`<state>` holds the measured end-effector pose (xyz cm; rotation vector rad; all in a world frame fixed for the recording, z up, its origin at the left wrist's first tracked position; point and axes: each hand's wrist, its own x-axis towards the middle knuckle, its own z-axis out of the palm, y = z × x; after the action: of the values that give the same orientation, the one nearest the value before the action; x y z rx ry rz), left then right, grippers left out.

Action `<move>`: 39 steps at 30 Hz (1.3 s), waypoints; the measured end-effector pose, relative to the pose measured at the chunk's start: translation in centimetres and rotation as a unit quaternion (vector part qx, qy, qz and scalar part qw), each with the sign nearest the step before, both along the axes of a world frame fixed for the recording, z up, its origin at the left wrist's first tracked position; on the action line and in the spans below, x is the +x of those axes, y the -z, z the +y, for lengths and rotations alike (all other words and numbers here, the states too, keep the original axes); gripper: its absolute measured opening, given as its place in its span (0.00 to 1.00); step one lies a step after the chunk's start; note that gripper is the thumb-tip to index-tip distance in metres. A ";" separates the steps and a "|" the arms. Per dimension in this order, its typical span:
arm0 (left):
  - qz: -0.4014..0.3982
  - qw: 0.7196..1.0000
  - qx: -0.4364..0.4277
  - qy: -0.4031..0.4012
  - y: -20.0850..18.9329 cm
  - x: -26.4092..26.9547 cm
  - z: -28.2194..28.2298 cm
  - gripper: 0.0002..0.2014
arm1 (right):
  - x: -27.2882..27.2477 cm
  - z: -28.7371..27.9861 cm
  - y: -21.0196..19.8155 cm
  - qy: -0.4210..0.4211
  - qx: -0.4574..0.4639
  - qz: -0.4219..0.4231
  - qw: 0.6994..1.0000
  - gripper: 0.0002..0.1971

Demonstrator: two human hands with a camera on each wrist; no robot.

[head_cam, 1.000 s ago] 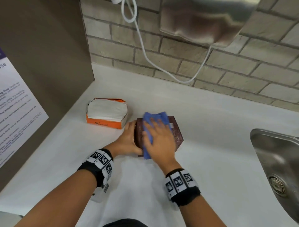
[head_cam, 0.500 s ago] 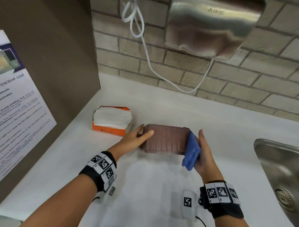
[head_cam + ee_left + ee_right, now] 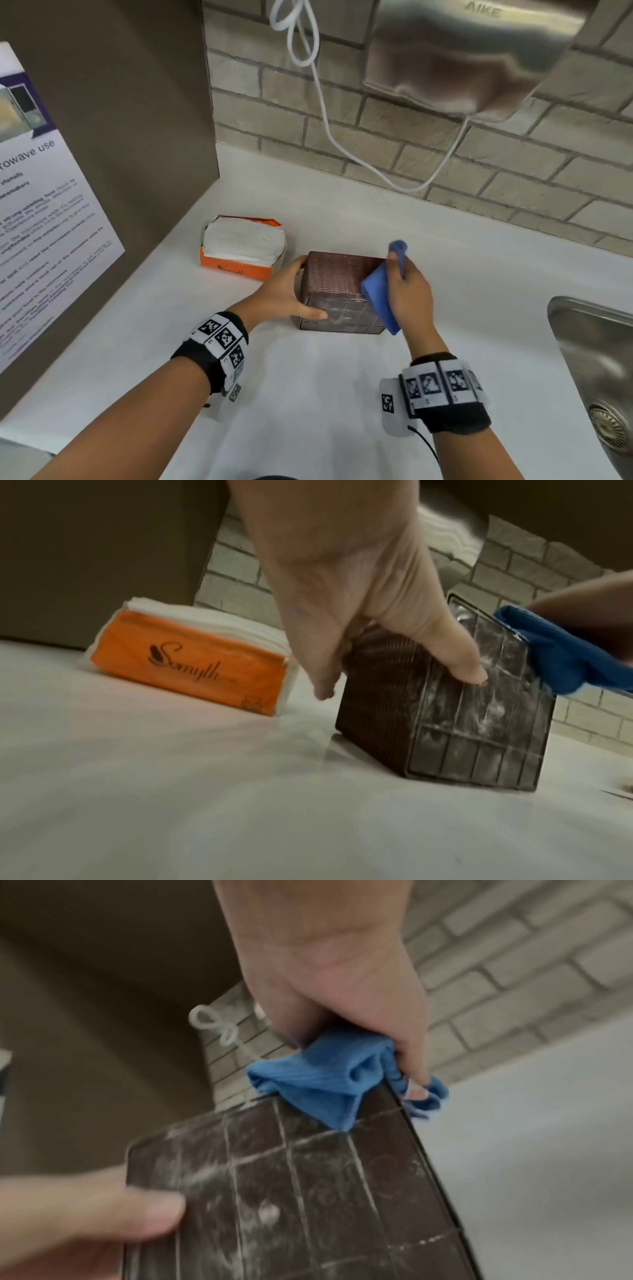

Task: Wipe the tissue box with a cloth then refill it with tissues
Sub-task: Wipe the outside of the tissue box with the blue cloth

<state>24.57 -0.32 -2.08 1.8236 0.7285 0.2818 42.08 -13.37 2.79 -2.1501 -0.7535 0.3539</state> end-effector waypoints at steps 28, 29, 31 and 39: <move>-0.051 0.998 0.020 -0.024 1.6 0.5 -0.1 0.52 | -0.6 3.9 2.1 -0.194 -0.162 -0.290 0.923 0.24; -0.047 0.998 0.019 -0.023 1.6 0.5 -0.1 0.54 | 0.9 3.3 2.1 -0.175 -0.180 -0.259 0.933 0.23; -0.043 0.999 0.018 -0.017 1.3 0.5 -0.1 0.54 | 1.9 2.7 1.8 -0.118 -0.192 -0.202 0.953 0.24; -0.058 0.998 0.015 -0.021 1.3 0.1 -0.1 0.42 | -7.2 6.2 1.0 -0.246 -0.154 -0.315 0.903 0.27</move>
<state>24.69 -0.45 -3.39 1.8058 0.6858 0.4240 34.83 -7.15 1.81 -2.3649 -1.7259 0.0124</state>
